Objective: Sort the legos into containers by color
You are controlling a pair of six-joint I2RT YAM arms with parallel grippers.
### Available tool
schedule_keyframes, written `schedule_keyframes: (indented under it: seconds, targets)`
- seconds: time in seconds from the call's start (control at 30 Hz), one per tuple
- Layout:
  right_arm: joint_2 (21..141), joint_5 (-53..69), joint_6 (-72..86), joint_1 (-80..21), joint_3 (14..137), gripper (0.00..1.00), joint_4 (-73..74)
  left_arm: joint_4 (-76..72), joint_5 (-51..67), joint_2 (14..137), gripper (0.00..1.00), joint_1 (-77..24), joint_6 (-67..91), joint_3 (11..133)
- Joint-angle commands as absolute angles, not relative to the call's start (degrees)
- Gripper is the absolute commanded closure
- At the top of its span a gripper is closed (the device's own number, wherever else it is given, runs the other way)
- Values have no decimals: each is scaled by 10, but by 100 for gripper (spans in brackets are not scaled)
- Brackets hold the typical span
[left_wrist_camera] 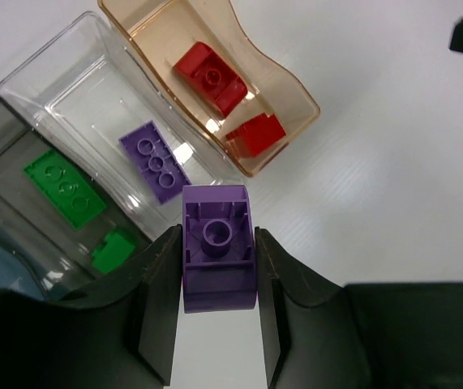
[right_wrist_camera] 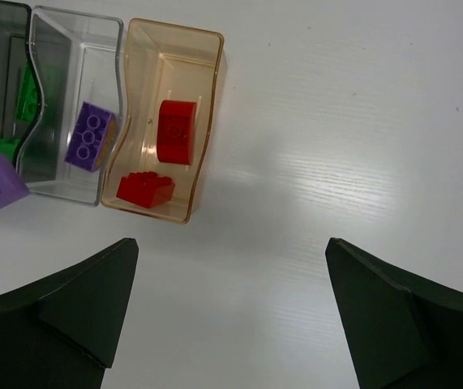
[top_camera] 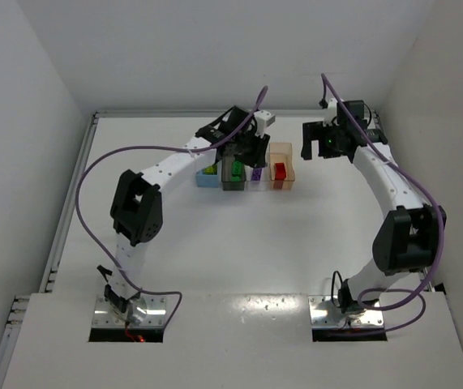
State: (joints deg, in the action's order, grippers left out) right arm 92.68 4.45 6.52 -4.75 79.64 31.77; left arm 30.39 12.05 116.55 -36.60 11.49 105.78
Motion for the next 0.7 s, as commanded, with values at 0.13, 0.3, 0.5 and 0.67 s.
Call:
schedule_keyframes:
  seconds: [0.13,0.3,0.5,0.67]
  targets:
    - [889,79,77,-30,773,0,294,300,112,1245,82,-362,129,1158]
    - [889,95,77,-18,768,0,294,300,64,1280,82,-357,134,1190]
    - [895,100,83,-12,758,0,288,294,7,1315,89,-346,155,1225]
    - [900,100,83,-12,758,0,288,289,-8,1326,59,-346,161,1225]
